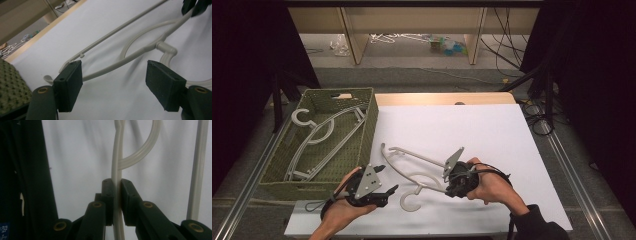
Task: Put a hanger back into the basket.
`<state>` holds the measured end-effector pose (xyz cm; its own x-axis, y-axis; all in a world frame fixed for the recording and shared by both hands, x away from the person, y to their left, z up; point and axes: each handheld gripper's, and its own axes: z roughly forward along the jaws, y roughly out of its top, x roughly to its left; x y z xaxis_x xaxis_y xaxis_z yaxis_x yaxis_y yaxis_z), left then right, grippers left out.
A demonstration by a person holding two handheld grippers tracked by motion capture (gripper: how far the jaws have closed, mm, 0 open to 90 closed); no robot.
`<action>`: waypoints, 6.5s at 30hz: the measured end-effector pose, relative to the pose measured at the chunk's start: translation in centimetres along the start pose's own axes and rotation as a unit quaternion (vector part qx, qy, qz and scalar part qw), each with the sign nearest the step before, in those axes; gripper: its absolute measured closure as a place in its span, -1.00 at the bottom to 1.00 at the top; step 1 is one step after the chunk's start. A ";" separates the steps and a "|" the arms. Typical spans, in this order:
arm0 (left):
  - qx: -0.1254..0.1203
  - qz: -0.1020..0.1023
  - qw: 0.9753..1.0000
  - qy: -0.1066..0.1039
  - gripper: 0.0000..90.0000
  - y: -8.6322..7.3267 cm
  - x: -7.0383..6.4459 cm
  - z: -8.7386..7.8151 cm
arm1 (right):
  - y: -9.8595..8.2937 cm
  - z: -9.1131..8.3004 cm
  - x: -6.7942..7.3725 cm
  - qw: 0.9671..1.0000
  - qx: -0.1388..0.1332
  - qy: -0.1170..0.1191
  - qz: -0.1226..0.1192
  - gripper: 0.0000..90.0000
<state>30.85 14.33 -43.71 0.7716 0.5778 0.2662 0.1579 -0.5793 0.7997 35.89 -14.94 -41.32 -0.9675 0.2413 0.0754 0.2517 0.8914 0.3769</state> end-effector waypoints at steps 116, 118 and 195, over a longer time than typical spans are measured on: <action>-0.048 -0.223 0.968 0.108 0.76 -0.5 21.6 -11.4 | -6.5 -2.3 1.5 0.964 -0.218 -0.098 0.117 -0.40; -0.043 -0.227 0.966 0.114 0.76 -1.3 21.9 -11.4 | -6.5 -2.3 1.5 0.964 -0.217 -0.099 0.118 -0.40; -0.012 -0.273 0.950 0.151 -0.22 -2.8 16.7 -11.8 | -6.8 -1.6 1.2 0.964 -0.211 -0.102 0.125 -0.40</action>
<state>36.00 32.39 -35.14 0.3658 0.9292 -0.0525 0.4677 -0.1348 0.8736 32.94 -21.30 -42.32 -0.8422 0.5372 0.0459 0.4029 0.5707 0.7155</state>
